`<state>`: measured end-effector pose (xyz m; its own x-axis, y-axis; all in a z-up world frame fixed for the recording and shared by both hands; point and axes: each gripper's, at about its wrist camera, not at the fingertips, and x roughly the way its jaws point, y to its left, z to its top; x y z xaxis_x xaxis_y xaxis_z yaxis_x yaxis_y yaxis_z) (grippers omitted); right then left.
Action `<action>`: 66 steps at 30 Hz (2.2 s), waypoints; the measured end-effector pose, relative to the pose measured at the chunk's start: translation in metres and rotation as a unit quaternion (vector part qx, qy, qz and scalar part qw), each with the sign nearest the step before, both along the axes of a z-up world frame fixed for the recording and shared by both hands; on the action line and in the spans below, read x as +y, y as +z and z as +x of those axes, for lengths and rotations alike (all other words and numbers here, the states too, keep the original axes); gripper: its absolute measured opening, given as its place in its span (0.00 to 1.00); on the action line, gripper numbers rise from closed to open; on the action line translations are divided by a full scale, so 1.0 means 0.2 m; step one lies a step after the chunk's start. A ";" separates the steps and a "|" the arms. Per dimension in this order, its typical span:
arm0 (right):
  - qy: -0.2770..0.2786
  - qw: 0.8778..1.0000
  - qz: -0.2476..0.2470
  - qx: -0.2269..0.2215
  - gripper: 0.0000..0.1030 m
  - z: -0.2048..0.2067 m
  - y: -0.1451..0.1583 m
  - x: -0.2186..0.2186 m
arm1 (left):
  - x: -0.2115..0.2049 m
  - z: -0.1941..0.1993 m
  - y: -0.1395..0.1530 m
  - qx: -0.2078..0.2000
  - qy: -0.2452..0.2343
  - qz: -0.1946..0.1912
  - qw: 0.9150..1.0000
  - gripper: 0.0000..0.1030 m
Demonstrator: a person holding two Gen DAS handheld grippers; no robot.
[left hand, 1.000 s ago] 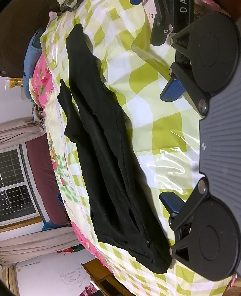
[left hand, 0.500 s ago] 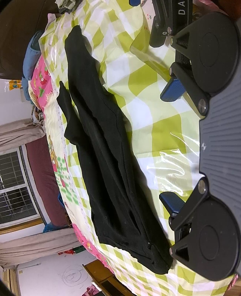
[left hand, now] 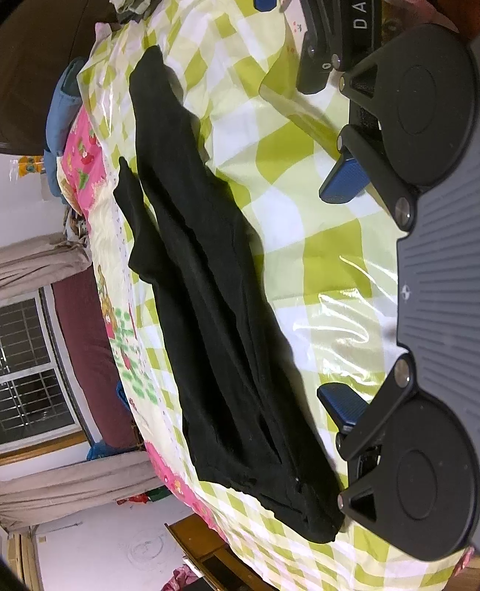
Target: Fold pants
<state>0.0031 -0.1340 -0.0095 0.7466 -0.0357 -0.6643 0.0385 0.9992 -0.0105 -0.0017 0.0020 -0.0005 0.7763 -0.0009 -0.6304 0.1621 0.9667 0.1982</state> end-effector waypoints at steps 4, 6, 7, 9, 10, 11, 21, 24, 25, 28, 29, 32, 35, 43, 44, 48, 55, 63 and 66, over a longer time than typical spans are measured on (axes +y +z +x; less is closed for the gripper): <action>0.025 0.999 -0.019 -0.011 0.98 0.06 0.03 0.07 | 0.08 0.03 0.01 -0.005 0.017 -0.008 1.000 1.00; 0.041 0.999 -0.024 -0.016 0.98 0.11 0.05 0.12 | 0.13 0.06 0.03 -0.011 0.028 -0.015 0.999 1.00; 0.049 0.998 -0.027 -0.020 0.98 0.13 0.06 0.15 | 0.17 0.08 0.04 -0.015 0.033 -0.018 0.999 1.00; 0.074 0.996 -0.031 -0.028 0.98 0.18 0.09 0.22 | 0.24 0.10 0.05 -0.024 0.042 -0.016 0.999 1.00; 0.087 0.995 -0.034 -0.033 0.98 0.21 0.10 0.25 | 0.27 0.12 0.05 -0.029 0.049 -0.012 0.998 1.00; 0.103 0.993 -0.040 -0.037 0.98 0.25 0.11 0.30 | 0.31 0.14 0.05 -0.032 0.056 -0.008 0.998 1.00; 0.349 0.931 -0.090 -0.057 0.96 0.59 0.04 0.86 | 0.78 0.34 -0.03 -0.021 0.105 0.038 0.994 1.00; 0.415 0.905 -0.080 -0.042 0.91 0.68 -0.01 0.99 | 0.91 0.41 -0.07 0.002 0.099 0.036 0.994 1.00; 0.430 0.898 -0.085 -0.035 0.80 0.71 -0.03 1.03 | 0.93 0.44 -0.08 0.008 0.092 0.041 0.995 1.00; 0.459 0.886 -0.061 0.024 0.38 0.81 -0.07 1.09 | 0.97 0.53 -0.10 0.026 0.072 0.043 0.996 1.00; 0.461 0.886 -0.043 0.043 0.32 0.84 -0.07 1.10 | 0.98 0.56 -0.11 0.030 0.068 0.046 0.996 1.00; 0.462 0.884 -0.034 0.063 0.22 0.88 -0.06 1.14 | 0.98 0.59 -0.12 0.027 0.051 0.063 0.996 1.00; 0.458 0.886 -0.024 0.069 0.14 0.86 -0.06 1.17 | 1.01 0.60 -0.12 0.030 0.037 0.057 0.997 0.97; 0.471 0.880 -0.020 0.053 0.11 0.69 -0.05 1.36 | 1.16 0.51 -0.12 0.039 0.065 0.100 0.992 0.76; 0.478 0.876 -0.022 0.051 0.11 0.66 -0.05 1.40 | 1.19 0.50 -0.13 0.042 0.076 0.109 0.990 0.75; 0.475 0.877 -0.053 0.044 0.17 0.58 -0.07 1.49 | 1.26 0.44 -0.14 0.049 0.107 0.121 0.986 0.75; 0.442 0.896 -0.040 0.025 0.29 0.49 0.07 1.28 | 1.25 0.37 -0.07 0.028 0.111 0.100 0.988 0.75; 0.386 0.921 -0.036 0.037 0.31 0.48 0.06 1.13 | 1.30 0.43 -0.02 0.017 0.121 0.084 0.989 0.76; 0.362 0.931 -0.027 0.040 0.32 0.49 0.06 1.06 | 1.31 0.47 -0.03 0.020 0.136 0.070 0.988 0.76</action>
